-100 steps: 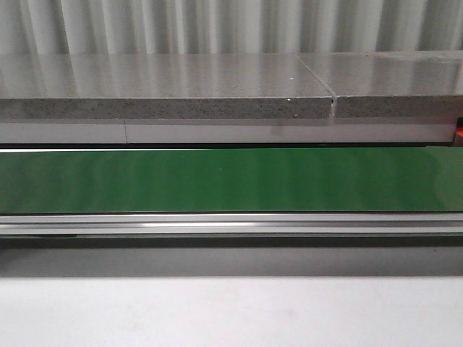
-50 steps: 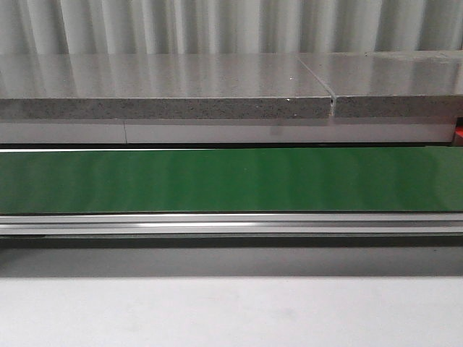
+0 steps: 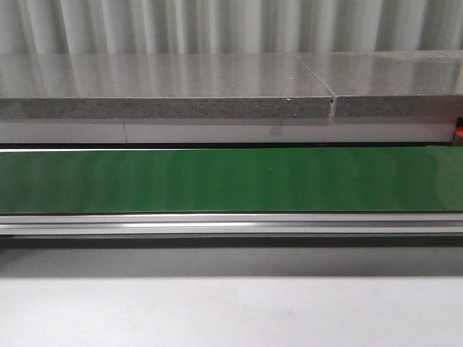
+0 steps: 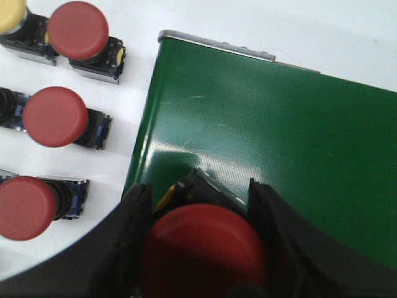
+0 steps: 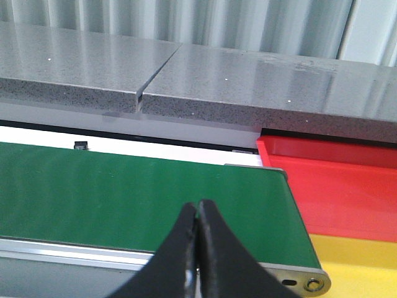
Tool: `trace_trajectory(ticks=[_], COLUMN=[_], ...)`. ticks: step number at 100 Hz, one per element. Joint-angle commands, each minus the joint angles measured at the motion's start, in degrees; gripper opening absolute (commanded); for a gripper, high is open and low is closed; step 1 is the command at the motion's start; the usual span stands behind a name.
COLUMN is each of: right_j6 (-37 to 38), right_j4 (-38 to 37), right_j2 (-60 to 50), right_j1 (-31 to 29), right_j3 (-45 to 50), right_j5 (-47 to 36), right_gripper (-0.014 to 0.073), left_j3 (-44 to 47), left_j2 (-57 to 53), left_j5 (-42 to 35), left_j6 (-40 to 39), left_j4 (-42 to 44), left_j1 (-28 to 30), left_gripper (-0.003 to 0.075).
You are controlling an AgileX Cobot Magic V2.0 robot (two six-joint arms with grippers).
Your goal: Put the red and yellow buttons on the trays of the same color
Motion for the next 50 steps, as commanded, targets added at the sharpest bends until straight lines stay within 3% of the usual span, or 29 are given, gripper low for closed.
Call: trace_trajectory(ticks=[1, 50], right_j6=[-0.25, -0.25], right_j4=[-0.7, -0.7], right_j2=[0.09, 0.09], right_j1=[-0.16, -0.16], right_j3=[-0.36, -0.36], right_j5=[-4.71, -4.71], right_gripper=[-0.0068, -0.0068], left_j3=[-2.79, -4.6], left_j2=[-0.03, 5.36], left_j5=[-3.07, -4.13], left_j6=[1.34, 1.43], left_j4=[-1.65, -1.65], left_j1=[-0.38, -0.38], left_gripper=[-0.002, -0.0018])
